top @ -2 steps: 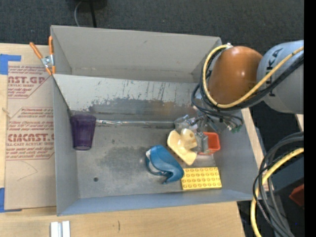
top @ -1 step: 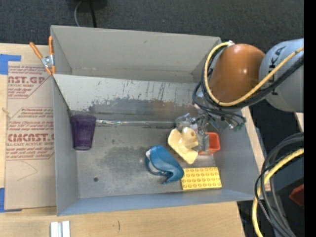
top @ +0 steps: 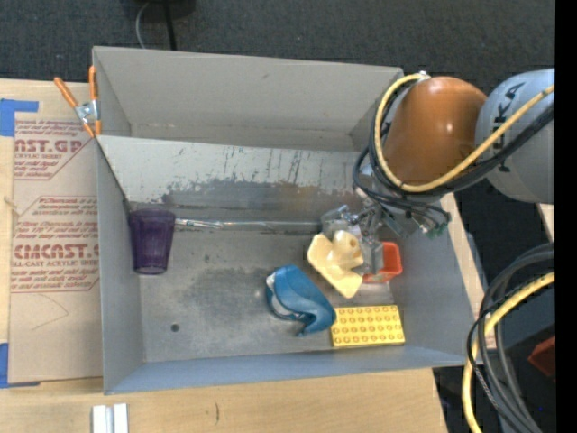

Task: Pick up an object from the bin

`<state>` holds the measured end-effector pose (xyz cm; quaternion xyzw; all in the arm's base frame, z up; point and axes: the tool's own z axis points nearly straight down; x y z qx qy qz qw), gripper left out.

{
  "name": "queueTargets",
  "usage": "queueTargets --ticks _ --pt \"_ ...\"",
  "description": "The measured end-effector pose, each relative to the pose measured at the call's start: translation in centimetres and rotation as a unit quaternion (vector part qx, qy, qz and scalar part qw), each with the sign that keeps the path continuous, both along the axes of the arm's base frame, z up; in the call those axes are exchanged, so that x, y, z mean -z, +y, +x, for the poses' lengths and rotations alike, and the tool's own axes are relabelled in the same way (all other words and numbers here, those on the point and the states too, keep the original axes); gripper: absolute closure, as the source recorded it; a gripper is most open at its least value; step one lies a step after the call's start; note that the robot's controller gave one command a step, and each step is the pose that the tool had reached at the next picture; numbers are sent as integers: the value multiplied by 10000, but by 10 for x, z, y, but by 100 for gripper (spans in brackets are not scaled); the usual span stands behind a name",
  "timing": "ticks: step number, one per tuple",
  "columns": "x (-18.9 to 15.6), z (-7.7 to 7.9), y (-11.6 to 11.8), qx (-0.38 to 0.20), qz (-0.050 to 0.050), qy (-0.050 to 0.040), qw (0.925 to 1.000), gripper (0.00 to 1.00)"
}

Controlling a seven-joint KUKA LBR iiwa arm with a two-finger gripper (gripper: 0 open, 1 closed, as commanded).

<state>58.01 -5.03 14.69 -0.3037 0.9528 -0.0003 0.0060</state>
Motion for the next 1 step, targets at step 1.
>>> queueTargets --ticks 1 --pt "-6 0 0 0 2 4 10000 100"
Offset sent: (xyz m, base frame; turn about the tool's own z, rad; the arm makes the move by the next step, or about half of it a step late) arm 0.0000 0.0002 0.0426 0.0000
